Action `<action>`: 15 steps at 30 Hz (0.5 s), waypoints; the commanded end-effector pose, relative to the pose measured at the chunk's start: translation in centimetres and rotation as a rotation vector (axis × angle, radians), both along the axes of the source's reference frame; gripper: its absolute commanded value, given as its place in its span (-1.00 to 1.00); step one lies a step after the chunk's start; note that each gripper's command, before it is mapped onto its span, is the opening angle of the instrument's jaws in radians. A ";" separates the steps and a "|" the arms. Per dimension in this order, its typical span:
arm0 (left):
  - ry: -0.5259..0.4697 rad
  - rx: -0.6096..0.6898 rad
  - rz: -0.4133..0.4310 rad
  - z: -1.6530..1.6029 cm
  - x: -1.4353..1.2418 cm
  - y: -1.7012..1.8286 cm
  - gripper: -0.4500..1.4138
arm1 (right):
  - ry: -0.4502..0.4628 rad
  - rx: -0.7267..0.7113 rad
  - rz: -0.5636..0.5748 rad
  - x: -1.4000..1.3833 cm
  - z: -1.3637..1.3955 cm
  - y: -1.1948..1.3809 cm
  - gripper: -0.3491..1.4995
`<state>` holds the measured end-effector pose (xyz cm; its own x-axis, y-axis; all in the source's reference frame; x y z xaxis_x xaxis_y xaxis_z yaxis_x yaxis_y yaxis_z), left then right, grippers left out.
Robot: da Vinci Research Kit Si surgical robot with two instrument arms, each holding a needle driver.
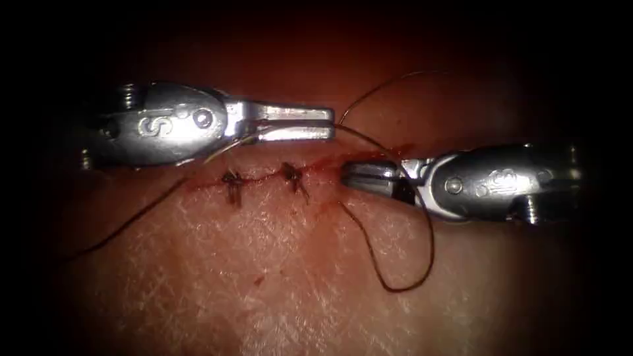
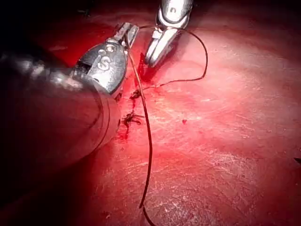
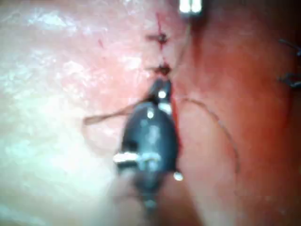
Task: Wound Closure
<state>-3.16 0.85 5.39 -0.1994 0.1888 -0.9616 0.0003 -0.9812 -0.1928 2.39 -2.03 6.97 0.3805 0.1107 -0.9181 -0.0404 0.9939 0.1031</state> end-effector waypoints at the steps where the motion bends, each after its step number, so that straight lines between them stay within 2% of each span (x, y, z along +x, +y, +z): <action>1: 0.007 0.003 -0.007 0.21 -0.06 0.00 -1.00 | 0.043 0.015 0.004 0.11 0.05 -0.05 -1.00; 3: 0.014 0.005 -0.011 0.49 -0.09 -0.01 -1.00 | 0.109 0.038 0.017 0.11 0.06 -0.04 -1.00; 8: 0.042 0.013 -0.014 0.94 -0.15 -0.14 -1.00 | 0.148 0.050 0.038 0.10 0.05 -0.04 -1.00; 11: 0.052 0.021 -0.016 1.03 -0.15 -0.21 -1.00 | 0.160 0.057 0.050 0.08 0.04 -0.03 -1.00; 15: 0.052 0.022 -0.011 1.00 -0.18 -0.26 -1.00 | 0.172 0.063 0.107 -0.01 -0.01 0.07 -1.00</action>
